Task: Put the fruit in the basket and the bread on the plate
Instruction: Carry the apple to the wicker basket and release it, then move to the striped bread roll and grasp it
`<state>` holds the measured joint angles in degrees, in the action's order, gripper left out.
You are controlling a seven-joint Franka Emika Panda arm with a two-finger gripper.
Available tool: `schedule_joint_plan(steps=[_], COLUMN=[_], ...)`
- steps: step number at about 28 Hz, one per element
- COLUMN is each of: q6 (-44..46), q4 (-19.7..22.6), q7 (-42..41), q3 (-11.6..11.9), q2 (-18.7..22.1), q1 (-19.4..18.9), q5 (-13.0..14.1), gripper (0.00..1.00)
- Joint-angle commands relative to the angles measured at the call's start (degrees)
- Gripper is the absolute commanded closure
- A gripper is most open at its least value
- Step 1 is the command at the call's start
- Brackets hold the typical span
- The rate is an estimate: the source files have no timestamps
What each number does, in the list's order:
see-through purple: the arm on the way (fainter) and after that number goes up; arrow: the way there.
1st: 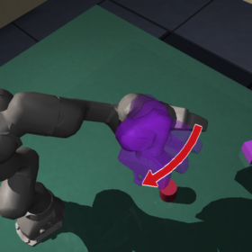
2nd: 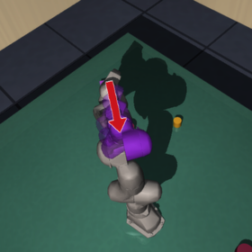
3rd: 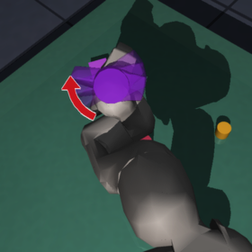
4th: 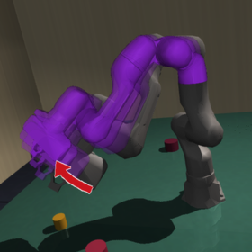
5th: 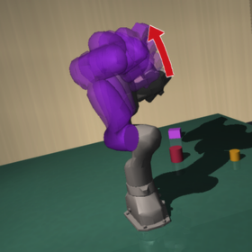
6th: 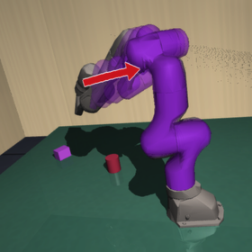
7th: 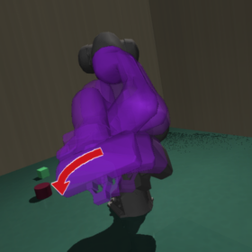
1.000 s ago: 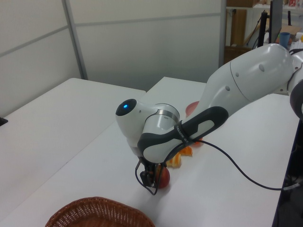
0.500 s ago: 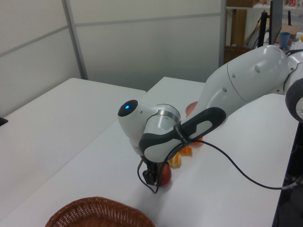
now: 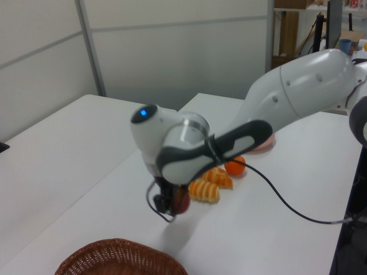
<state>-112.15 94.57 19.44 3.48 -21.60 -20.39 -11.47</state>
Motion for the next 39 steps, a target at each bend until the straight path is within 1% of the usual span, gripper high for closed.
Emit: schedule_joint_plan(steps=[1,4,5,8,10,11,12,16,18,19,20,21,22,24,28,33,36,39], q6=[7.29,7.56,7.39,7.38,7.38,7.38,7.3,7.12,6.86,6.86,6.86,6.86,6.86,7.21,7.56,8.61,13.35,15.47], q4=[-7.46,-8.35,-8.69,-9.31,-9.31,-9.23,-9.23,-9.23,-9.31,-9.4,-9.4,-9.31,-9.4,-9.31,-9.31,-9.23,-9.05,-7.91], q7=[2.8,6.13,8.14,9.57,10.62,11.93,12.46,14.22,16.24,16.77,17.12,17.39,17.48,17.57,17.57,17.65,17.39,14.94], q3=[-4.0,-7.52,-9.35,-11.48,-11.92,-11.83,-11.83,-11.83,-11.83,-11.92,-11.92,-11.92,-11.92,-11.92,-11.92,-11.31,-10.34,-9.99], q2=[0.94,0.85,0.77,0.59,0.41,0.24,-0.02,-1.95,-3.8,-4.15,-4.42,-4.59,-4.6,-4.42,-3.63,-1.08,1.29,3.22], q1=[-0.27,-0.44,-0.7,-2.02,-3.6,-5.26,-5.97,-8.52,-9.84,-10.11,-10.28,-10.55,-10.81,-11.43,-11.43,-11.17,-8.8,-4.15], q5=[2.07,1.1,0.93,0.31,0.13,0.05,0.04,-0.92,-1.89,-2.24,-2.59,-2.68,-2.85,-3.38,-2.86,-2.42,-1.37,1.35], gripper=[1.0,1.0,1.0,1.0,1.0,1.0,1.0,1.0,1.0,0.91,0.71,0.31,0.0,0.0,0.0,0.0,0.0,0.0])
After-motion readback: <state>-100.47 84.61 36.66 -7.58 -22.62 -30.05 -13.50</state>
